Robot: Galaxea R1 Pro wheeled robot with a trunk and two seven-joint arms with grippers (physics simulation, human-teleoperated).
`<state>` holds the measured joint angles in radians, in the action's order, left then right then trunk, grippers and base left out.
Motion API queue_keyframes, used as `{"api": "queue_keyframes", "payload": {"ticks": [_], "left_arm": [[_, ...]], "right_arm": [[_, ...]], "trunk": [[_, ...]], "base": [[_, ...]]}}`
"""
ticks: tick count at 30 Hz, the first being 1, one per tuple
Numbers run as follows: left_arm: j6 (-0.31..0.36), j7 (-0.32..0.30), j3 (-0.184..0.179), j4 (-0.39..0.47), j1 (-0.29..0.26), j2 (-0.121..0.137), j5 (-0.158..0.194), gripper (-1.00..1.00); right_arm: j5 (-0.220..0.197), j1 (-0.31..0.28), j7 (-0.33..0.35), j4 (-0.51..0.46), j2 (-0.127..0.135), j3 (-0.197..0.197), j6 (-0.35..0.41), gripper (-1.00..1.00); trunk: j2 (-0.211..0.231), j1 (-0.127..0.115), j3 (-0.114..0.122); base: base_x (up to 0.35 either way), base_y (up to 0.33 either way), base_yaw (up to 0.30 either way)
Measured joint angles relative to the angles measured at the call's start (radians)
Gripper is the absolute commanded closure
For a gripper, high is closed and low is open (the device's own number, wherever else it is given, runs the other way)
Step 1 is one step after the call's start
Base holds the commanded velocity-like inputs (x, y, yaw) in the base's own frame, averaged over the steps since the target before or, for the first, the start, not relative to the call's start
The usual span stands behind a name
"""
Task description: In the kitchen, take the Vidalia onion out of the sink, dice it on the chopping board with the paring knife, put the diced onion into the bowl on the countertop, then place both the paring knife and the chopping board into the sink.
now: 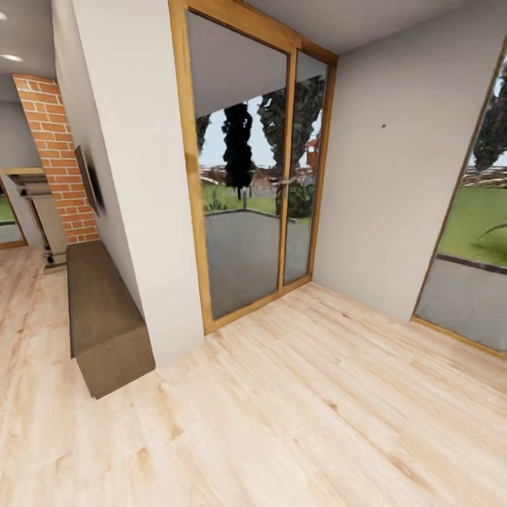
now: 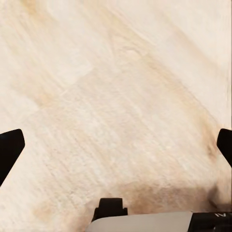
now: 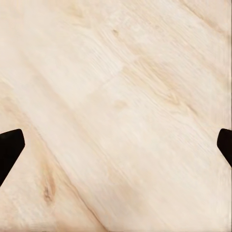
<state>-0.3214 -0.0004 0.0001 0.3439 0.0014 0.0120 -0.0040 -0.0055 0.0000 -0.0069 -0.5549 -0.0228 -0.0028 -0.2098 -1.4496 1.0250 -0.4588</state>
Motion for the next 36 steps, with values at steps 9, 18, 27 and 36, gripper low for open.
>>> {"api": "queue_keyframes", "payload": {"ticks": [9,18,27,36], "left_arm": [[0.0,0.001,0.0,-0.001,0.0,-0.002,0.0,-1.0],[0.0,0.002,-0.001,-0.001,0.0,-0.003,0.0,-1.0],[0.0,0.002,-0.001,-0.001,0.0,-0.003,0.0,-1.0],[0.0,0.002,-0.001,-0.001,0.0,-0.003,0.0,-1.0]], "right_arm": [[-0.001,0.0,0.0,0.0,0.0,0.0,0.0,-1.0],[-0.001,0.0,0.0,0.0,0.0,0.0,0.0,-1.0],[-0.001,0.0,0.0,-0.001,0.0,0.0,0.0,-1.0],[-0.001,0.0,0.0,-0.001,0.0,0.0,0.0,-1.0]], "trunk": [[0.0,0.0,0.005],[0.0,0.0,0.005],[0.0,0.0,0.005],[0.0,0.0,0.005]], "base": [[0.0,-0.313,-0.263],[0.0,-0.316,-0.271],[0.0,-0.316,-0.271],[0.0,-0.318,-0.271]]}}
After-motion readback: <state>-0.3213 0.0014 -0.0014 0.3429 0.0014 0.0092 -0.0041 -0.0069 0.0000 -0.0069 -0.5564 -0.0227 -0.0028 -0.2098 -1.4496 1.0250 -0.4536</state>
